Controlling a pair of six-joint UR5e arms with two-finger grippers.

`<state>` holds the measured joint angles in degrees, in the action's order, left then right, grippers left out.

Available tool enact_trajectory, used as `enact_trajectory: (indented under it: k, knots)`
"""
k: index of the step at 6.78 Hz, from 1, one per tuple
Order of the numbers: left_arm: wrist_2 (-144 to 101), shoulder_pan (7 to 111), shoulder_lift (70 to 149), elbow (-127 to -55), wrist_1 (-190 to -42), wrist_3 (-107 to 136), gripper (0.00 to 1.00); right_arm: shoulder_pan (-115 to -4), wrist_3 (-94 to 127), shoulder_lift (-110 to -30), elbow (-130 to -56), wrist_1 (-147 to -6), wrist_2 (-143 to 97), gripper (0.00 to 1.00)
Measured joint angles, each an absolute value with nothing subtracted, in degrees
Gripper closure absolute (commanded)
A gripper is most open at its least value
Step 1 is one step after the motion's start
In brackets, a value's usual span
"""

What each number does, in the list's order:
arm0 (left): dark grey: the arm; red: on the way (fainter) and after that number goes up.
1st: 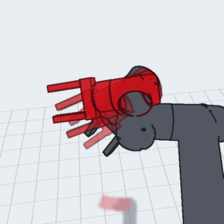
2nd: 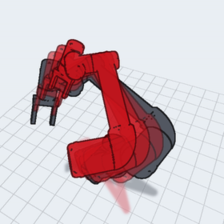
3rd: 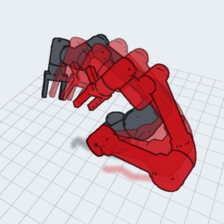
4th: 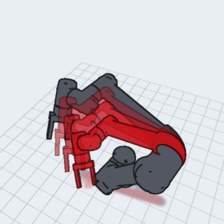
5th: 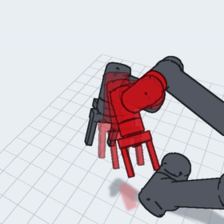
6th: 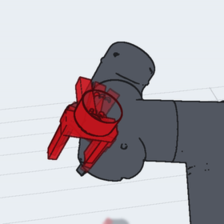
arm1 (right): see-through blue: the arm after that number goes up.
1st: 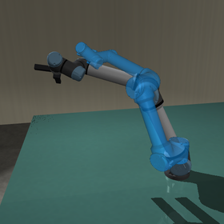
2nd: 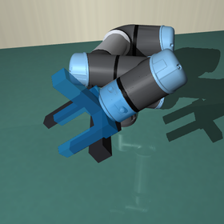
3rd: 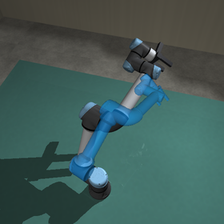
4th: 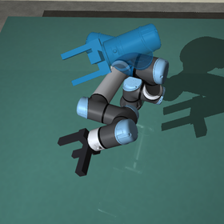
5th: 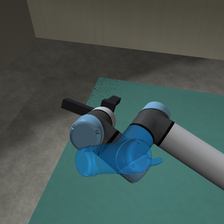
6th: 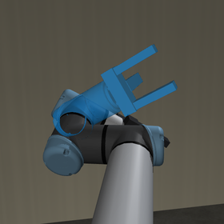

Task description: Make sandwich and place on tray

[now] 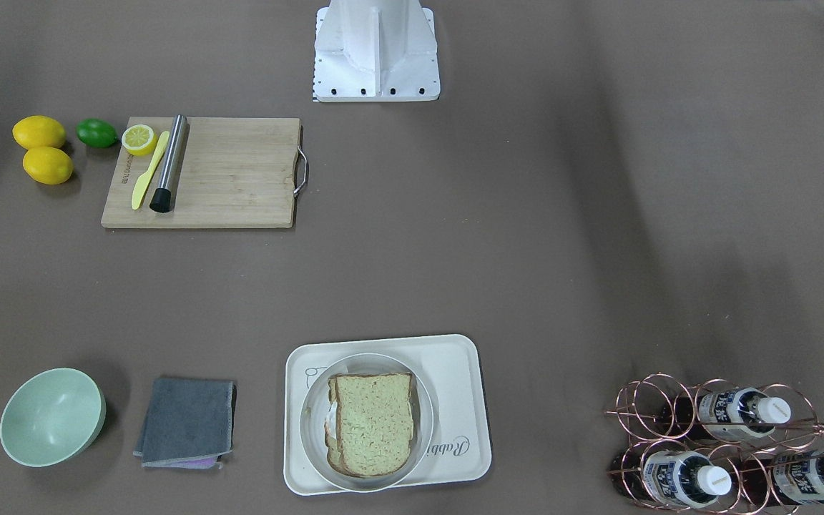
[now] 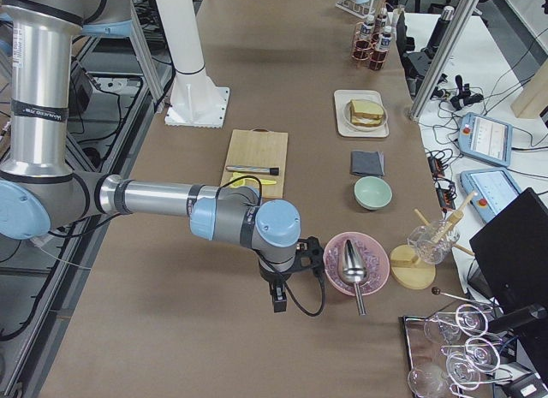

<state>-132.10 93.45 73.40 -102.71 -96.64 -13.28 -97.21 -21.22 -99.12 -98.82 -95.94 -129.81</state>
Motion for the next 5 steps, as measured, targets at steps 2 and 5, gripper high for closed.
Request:
enact_trajectory:
  k: [2, 5]
  knots:
    - [-132.14, 94.99, 73.12, -102.94, -90.34, -15.18, 0.02, -97.14, -21.1, -99.07, -98.88, -95.74, -125.14, 0.0]
    - [-132.16, 95.25, 72.46, -101.69, -89.85, -15.38, 0.02, -95.69, -19.09, -98.69, -97.44, -95.78, -126.87, 0.0]
